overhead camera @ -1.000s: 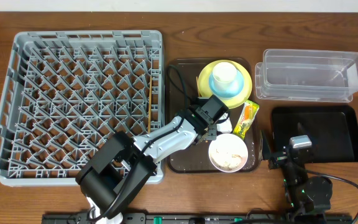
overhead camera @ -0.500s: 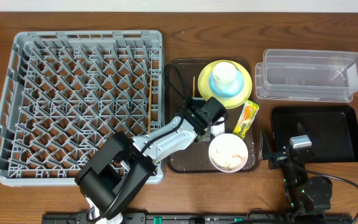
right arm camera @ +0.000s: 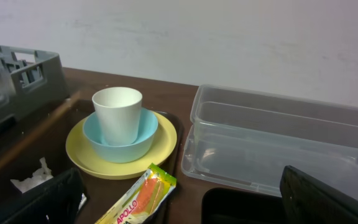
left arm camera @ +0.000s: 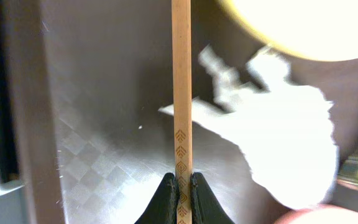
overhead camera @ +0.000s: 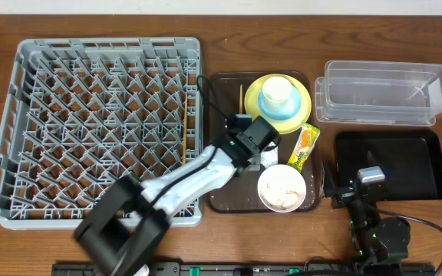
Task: Sort waste into correct bins and load items into the dishwasher rack
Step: 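Lift the chopstick and carry it over the dish rack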
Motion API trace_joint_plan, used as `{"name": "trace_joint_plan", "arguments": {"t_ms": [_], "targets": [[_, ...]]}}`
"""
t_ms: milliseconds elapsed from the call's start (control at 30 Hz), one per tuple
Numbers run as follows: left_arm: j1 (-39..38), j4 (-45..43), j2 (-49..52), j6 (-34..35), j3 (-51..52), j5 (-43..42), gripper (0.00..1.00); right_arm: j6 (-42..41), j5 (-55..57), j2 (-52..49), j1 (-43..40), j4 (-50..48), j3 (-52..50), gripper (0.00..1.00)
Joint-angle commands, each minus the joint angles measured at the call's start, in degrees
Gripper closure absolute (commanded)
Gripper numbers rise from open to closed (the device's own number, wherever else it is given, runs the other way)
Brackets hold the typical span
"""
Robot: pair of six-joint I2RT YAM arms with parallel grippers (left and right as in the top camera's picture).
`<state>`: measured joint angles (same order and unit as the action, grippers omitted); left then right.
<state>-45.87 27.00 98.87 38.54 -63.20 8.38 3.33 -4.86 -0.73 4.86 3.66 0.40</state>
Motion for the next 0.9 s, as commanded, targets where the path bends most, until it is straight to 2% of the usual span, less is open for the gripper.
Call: {"name": "trace_joint_plan", "arguments": {"t_ms": [0, 133, 300, 600, 867], "targets": [[0.2, 0.4, -5.4, -1.6, 0.3, 1.4, 0.94, -0.7, 0.3, 0.1, -0.7, 0.2, -0.1, 0.01], [0.3, 1.3, -10.5, -3.0, 0.3, 7.7, 0.94, -0.7, 0.3, 0.1, -0.7, 0.2, -0.1, 0.01], [3.0, 4.3, -15.0, -10.2, 0.3, 14.3, 0.94, -0.7, 0.3, 0.1, -0.7, 0.2, -0.1, 0.01], [12.8, 10.3, -15.6, -15.6, 0.3, 14.2, 0.94, -0.7, 0.3, 0.1, -0.7, 0.2, -0.1, 0.01], [13.7, 10.5, -13.3, -18.1, 0.4, 14.2, 0.94, -0.7, 0.3, 0.1, -0.7, 0.2, -0.1, 0.01]]}}
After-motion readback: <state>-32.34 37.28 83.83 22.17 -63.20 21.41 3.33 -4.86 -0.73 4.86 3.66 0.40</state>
